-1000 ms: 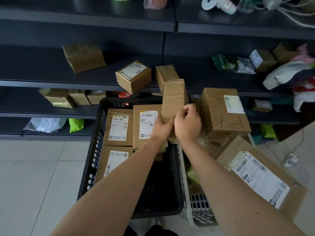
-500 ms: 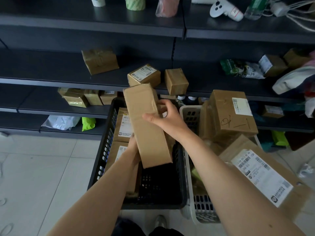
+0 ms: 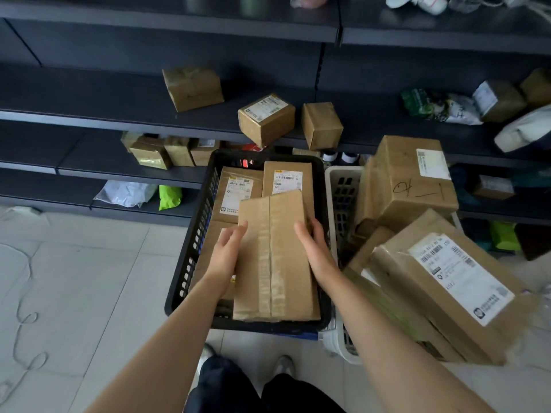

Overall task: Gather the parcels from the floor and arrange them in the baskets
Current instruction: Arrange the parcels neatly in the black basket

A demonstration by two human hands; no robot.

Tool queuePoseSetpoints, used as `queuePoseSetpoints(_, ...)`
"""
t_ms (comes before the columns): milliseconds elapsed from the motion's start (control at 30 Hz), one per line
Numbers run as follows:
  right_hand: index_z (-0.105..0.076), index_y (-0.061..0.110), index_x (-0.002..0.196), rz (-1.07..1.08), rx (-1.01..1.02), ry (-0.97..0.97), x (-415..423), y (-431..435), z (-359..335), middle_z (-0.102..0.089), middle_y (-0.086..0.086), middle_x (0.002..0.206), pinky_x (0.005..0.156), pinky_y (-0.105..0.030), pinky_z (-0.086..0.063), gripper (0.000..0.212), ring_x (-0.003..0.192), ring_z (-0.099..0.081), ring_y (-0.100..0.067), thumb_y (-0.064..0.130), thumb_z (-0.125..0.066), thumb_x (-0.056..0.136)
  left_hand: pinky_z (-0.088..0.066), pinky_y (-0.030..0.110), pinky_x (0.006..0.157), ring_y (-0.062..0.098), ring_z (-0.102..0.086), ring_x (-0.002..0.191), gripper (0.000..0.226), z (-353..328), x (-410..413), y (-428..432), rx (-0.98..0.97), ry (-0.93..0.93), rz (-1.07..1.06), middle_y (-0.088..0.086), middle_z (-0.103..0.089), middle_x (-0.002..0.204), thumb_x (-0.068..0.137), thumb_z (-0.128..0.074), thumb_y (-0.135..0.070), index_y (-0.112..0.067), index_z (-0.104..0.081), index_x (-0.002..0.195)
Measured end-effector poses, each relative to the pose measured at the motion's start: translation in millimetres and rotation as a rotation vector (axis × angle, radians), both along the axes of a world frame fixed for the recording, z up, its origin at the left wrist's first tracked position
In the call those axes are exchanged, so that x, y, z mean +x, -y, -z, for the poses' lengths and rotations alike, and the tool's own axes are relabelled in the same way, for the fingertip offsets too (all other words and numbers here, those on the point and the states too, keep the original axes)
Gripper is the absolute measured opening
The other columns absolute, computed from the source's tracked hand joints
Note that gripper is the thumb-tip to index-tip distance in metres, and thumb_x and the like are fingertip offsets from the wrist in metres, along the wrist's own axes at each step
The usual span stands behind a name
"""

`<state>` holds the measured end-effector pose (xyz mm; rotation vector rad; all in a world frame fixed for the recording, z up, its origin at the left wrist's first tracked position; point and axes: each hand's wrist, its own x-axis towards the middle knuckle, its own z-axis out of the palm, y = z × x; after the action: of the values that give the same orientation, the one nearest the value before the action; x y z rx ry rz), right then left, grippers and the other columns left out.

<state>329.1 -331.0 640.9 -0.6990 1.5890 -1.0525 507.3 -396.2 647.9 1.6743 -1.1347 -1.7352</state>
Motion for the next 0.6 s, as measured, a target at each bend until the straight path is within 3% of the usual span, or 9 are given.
queuePoseSetpoints(67,-0.028,0.05,0.144,-0.014,0.043,0.082,-0.1,-5.5,12.1,-0.058,0.011,0.128,0.105,-0.048,-0.044,0.081,0.116,-0.059,-0.017,0.079,-0.058,0.074,-0.047,0.034,0.078,0.017,-0.057,0.09,0.031,2.8,7.0,-6.2,0.005,-0.001,-0.031,-0.003,-0.062,0.103,0.089,-0.056,-0.052,-0.032,-0.063,0.111)
queuePoseSetpoints(133,-0.032,0.036,0.146,0.006,0.066,0.12,1.3,-8.8,21.5,-0.062,0.006,0.12,0.101,-0.045,-0.048,0.068,0.11,-0.062,-0.018,0.062,-0.058,0.088,-0.037,0.028,0.057,0.015,-0.045,0.067,0.022,6.7,11.6,-10.4,-0.001,0.029,-0.058,-0.002,-0.051,0.078,0.092,-0.056,-0.038,-0.021,-0.064,0.104)
queuePoseSetpoints(200,-0.033,0.027,0.146,0.035,0.115,0.147,5.3,-13.1,30.1,-0.063,0.002,0.116,0.098,-0.045,-0.049,0.062,0.107,-0.063,-0.021,0.053,-0.055,0.094,-0.031,0.027,0.052,0.014,-0.038,0.06,0.021,11.8,13.5,-16.3,0.0,0.06,-0.078,-0.002,-0.043,0.07,0.093,-0.056,-0.032,-0.014,-0.063,0.102)
queuePoseSetpoints(333,-0.036,0.022,0.144,0.053,0.22,0.185,7.9,-22.0,42.0,-0.059,-0.002,0.118,0.092,-0.04,-0.047,0.059,0.109,-0.059,-0.021,0.053,-0.05,0.096,-0.036,0.027,0.057,0.014,-0.046,0.069,0.018,17.8,9.4,-23.4,0.024,0.087,-0.089,-0.002,-0.05,0.077,0.093,-0.057,-0.027,-0.013,-0.063,0.103)
queuePoseSetpoints(467,-0.044,0.025,0.141,0.101,0.379,0.256,3.1,-21.5,50.8,-0.063,-0.008,0.123,0.097,-0.044,-0.046,0.081,0.111,-0.06,-0.027,0.075,-0.051,0.078,-0.041,0.031,0.084,0.018,-0.054,0.098,0.022,19.3,-4.4,-22.2,0.023,0.109,-0.033,-0.005,-0.06,0.097,0.093,-0.057,-0.028,-0.016,-0.066,0.11)
queuePoseSetpoints(600,-0.059,0.025,0.122,0.093,0.522,0.315,-1.4,-16.8,55.5,-0.067,-0.013,0.117,0.104,-0.047,-0.044,0.058,0.109,-0.061,-0.031,0.07,-0.038,0.092,-0.04,0.033,0.092,0.023,-0.053,0.109,0.026,21.8,-11.8,-15.6,0.124,0.159,0.044,0.005,-0.06,0.119,0.092,-0.057,-0.029,-0.02,-0.063,0.116)
